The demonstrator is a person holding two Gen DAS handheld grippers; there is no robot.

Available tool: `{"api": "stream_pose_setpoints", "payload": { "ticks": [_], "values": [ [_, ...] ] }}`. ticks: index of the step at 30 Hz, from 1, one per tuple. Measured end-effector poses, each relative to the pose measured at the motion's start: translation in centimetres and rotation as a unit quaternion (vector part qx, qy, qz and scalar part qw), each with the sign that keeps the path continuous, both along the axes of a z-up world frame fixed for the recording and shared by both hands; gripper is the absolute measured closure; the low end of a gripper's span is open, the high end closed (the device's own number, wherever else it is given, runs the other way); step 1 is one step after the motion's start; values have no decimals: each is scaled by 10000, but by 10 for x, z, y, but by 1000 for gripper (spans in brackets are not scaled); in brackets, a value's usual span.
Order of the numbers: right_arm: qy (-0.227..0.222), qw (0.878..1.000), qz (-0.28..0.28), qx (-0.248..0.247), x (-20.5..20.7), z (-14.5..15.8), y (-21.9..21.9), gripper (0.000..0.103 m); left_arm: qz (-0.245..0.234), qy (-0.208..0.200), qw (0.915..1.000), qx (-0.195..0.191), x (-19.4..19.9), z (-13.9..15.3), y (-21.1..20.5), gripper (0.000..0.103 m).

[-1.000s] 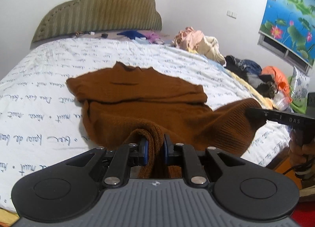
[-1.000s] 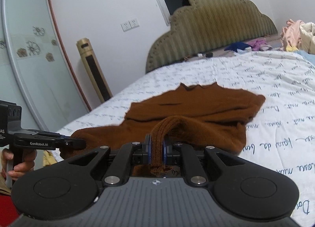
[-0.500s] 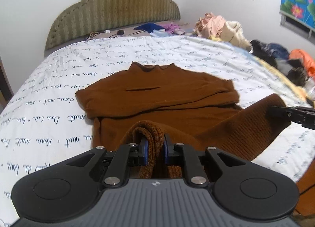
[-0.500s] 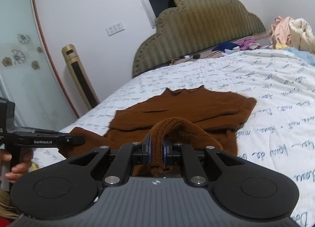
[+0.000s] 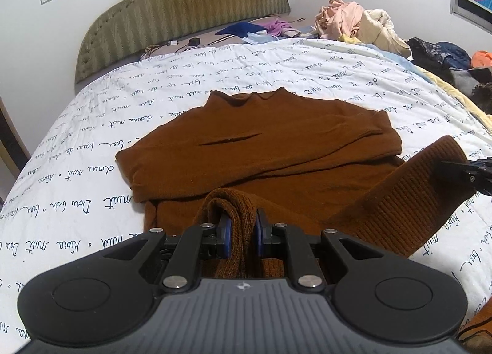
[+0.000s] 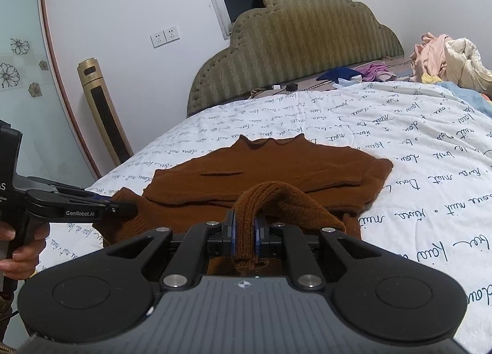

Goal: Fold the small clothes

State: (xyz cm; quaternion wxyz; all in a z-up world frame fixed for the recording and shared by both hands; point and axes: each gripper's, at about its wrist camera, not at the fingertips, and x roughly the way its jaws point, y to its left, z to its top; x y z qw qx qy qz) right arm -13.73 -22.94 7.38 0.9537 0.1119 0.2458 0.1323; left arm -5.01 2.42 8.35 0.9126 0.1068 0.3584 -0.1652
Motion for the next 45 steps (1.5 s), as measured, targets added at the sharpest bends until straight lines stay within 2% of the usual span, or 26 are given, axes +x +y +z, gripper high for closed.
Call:
{"api": "stream_pose_setpoints", "payload": {
  "ticks": [10,14,20,28,37,45],
  "values": [
    [-33,9999,-32,104,11,3,-3,87,116,-37,9999,72,11,2,-3,88],
    [-68,9998,-84,142,20,6,-5,87,299,-114,9995,-80,20,10,3,88],
    [-102,9994,-214,265,42,9,-14,87,572,-235,9977,-277,41,23,12,88],
    [-21,9982,-398,443,84,4,-26,87,681,-349,9970,-125,82,26,0,88],
    [301,9952,-587,720,143,-17,-41,87,762,-200,9968,109,142,10,-16,88],
    [704,9907,-755,885,191,-43,-48,87,802,160,9962,288,196,-25,-27,88]
  ]
}}
